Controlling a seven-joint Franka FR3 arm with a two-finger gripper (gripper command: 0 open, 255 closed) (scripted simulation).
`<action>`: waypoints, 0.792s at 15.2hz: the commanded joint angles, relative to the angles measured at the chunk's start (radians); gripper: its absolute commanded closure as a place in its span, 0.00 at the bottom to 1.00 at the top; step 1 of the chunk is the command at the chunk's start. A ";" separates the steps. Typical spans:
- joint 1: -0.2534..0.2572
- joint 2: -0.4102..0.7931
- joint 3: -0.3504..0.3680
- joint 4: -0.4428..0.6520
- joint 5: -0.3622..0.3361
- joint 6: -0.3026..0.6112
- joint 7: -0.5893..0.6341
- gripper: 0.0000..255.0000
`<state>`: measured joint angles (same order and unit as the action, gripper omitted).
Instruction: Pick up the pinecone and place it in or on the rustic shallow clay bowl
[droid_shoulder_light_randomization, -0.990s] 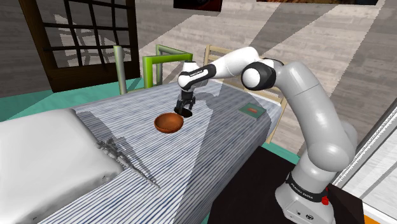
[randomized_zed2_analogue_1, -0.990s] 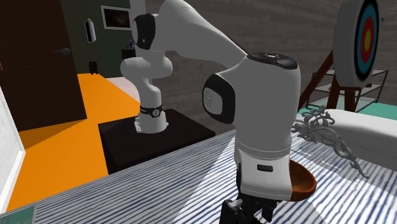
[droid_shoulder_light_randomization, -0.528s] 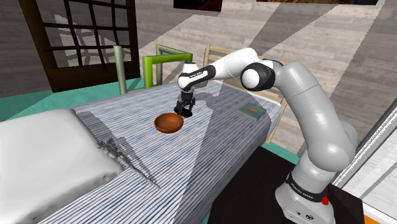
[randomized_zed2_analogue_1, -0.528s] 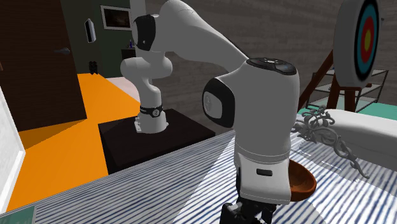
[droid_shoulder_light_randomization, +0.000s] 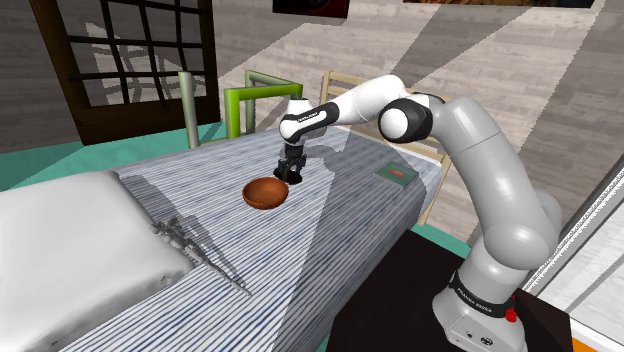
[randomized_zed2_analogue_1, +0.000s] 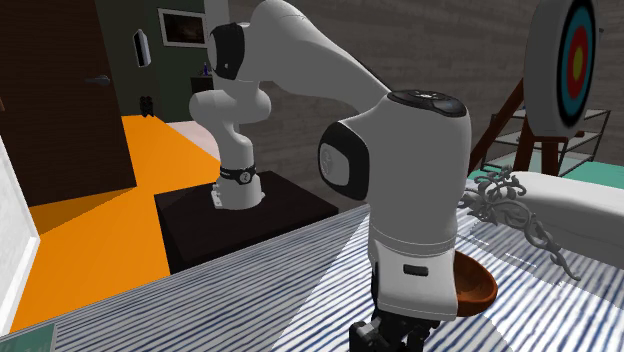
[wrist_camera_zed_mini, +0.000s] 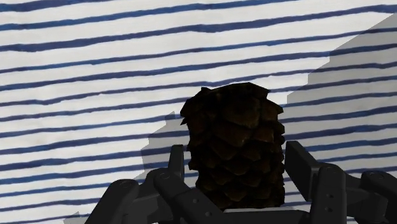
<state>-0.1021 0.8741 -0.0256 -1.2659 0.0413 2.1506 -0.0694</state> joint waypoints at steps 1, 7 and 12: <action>0.000 0.001 0.000 0.000 0.000 0.001 0.000 1.00; 0.000 -0.030 -0.001 0.002 -0.001 -0.032 0.001 1.00; 0.001 -0.064 -0.002 0.012 -0.002 -0.076 0.002 1.00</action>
<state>-0.1010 0.8178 -0.0270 -1.2532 0.0394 2.0810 -0.0669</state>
